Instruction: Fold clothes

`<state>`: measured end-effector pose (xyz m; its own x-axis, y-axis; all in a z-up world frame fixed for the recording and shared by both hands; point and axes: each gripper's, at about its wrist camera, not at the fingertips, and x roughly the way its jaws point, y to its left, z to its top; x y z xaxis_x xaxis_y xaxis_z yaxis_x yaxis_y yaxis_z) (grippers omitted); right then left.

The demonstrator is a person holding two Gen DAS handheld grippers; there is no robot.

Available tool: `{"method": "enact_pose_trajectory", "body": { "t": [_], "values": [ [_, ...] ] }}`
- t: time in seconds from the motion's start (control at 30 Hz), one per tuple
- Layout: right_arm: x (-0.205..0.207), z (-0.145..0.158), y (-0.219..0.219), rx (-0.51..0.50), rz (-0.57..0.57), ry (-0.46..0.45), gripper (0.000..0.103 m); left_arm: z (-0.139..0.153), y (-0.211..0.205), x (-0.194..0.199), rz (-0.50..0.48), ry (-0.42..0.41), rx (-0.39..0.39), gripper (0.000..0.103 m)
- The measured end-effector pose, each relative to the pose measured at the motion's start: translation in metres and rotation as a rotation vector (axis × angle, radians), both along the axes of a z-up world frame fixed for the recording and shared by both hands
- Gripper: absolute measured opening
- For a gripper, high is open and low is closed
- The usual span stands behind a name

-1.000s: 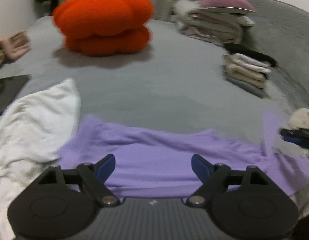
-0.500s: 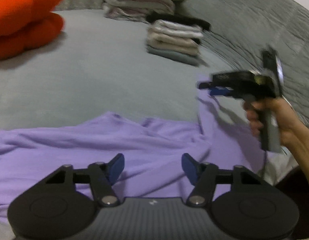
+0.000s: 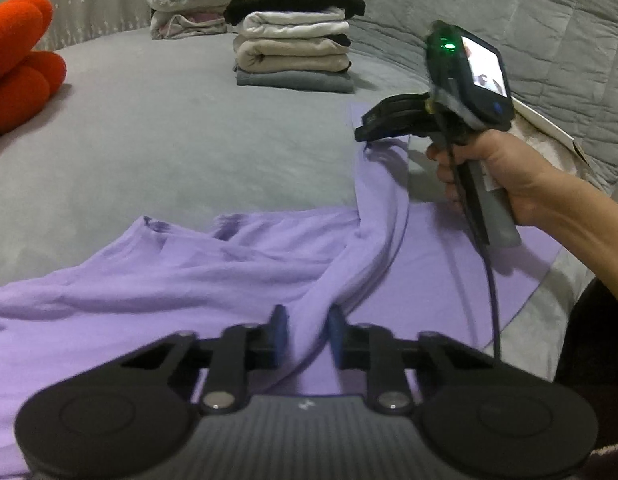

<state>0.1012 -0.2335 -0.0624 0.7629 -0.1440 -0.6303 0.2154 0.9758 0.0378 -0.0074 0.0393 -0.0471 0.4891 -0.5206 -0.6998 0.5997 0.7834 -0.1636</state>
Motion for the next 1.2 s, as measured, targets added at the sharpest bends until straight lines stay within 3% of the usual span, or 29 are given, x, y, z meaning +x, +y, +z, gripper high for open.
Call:
{"method": "enact_pose_trajectory", "body": {
  "t": [0.2, 0.37, 0.6, 0.77, 0.83, 0.87, 0.9, 0.93, 1.1, 1.2],
  "values": [
    [-0.028, 0.027, -0.021, 0.101, -0.023, -0.103, 0.0, 0.012, 0.011, -0.01, -0.017, -0.042, -0.027, 0.007],
    [-0.058, 0.04, -0.049, 0.179, -0.044, -0.126, 0.0, 0.018, 0.008, -0.018, -0.086, -0.06, -0.01, 0.006],
    [-0.099, 0.031, -0.089, 0.28, -0.079, -0.08, 0.0, 0.015, -0.003, -0.03, -0.233, -0.048, 0.032, 0.005],
    [-0.113, 0.012, -0.105, 0.272, -0.092, 0.0, 0.001, 0.008, -0.007, -0.033, -0.293, 0.0, 0.067, 0.005],
    [-0.115, 0.012, -0.105, 0.255, -0.078, -0.008, 0.003, 0.011, -0.009, -0.03, -0.291, 0.011, 0.043, 0.006],
    [-0.115, 0.014, -0.104, 0.243, -0.071, -0.015, 0.005, 0.013, -0.009, -0.028, -0.288, 0.016, 0.028, 0.008],
    [-0.115, 0.016, -0.103, 0.225, -0.063, -0.025, 0.016, 0.016, -0.01, -0.025, -0.285, 0.019, 0.009, 0.01],
    [-0.114, 0.02, -0.101, 0.2, -0.053, -0.041, 0.016, 0.019, -0.01, -0.023, -0.282, 0.02, -0.014, 0.013],
    [-0.103, 0.027, -0.09, 0.1, 0.018, -0.1, 0.019, 0.026, -0.025, -0.01, -0.239, 0.015, -0.088, 0.048],
    [-0.093, 0.022, -0.081, 0.053, 0.067, -0.095, 0.033, 0.024, -0.033, 0.0, -0.206, 0.028, -0.104, 0.053]
  ]
}}
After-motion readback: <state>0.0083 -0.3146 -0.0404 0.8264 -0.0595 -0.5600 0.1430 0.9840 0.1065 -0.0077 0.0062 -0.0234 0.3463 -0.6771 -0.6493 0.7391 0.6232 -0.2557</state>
